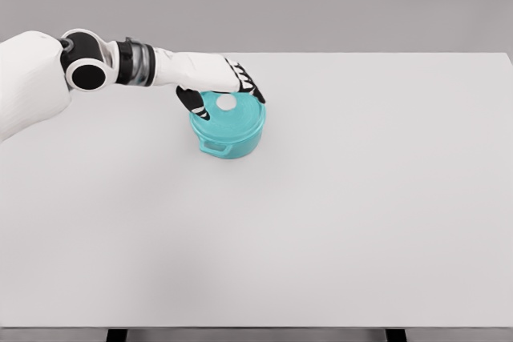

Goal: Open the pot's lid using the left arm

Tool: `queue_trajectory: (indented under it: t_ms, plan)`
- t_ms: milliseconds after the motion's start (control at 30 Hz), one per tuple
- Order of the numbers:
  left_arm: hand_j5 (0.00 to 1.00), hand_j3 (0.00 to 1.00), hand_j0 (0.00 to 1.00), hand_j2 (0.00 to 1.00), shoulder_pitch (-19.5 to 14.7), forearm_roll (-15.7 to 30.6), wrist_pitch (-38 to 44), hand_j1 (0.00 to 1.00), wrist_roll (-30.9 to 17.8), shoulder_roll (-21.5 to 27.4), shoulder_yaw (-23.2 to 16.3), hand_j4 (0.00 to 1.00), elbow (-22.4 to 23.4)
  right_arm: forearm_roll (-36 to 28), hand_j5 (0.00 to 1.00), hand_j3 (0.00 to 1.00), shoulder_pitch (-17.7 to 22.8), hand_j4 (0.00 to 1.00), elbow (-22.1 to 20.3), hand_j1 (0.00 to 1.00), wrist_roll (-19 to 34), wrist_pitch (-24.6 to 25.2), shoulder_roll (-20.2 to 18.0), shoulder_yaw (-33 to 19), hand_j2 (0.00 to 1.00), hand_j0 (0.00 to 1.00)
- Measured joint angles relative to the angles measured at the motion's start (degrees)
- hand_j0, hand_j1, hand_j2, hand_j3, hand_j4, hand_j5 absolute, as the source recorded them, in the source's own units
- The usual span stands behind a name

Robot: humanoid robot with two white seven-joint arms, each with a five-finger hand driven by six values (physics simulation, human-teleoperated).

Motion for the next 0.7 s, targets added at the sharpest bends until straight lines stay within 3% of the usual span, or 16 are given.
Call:
queue_trajectory:
  t_ms: [500,700]
  plan:
    - [0.82,0.82,0.82,0.82,-0.18,-0.38,0.0,0.82,-0.17,-0.05,-1.0,0.82,2.87,0.0,1.0,1.0,0.0,1.0,0.01,1.0,-0.02,0.0,0.0,0.0,1.0,1.0]
    - [0.75,0.75,0.75,0.75,-0.44,-0.38,0.0,0.75,-0.18,-0.17,-1.06,0.75,2.93,-0.01,1.0,1.0,0.0,1.0,0.0,1.0,-0.01,0.0,0.0,0.0,1.0,1.0]
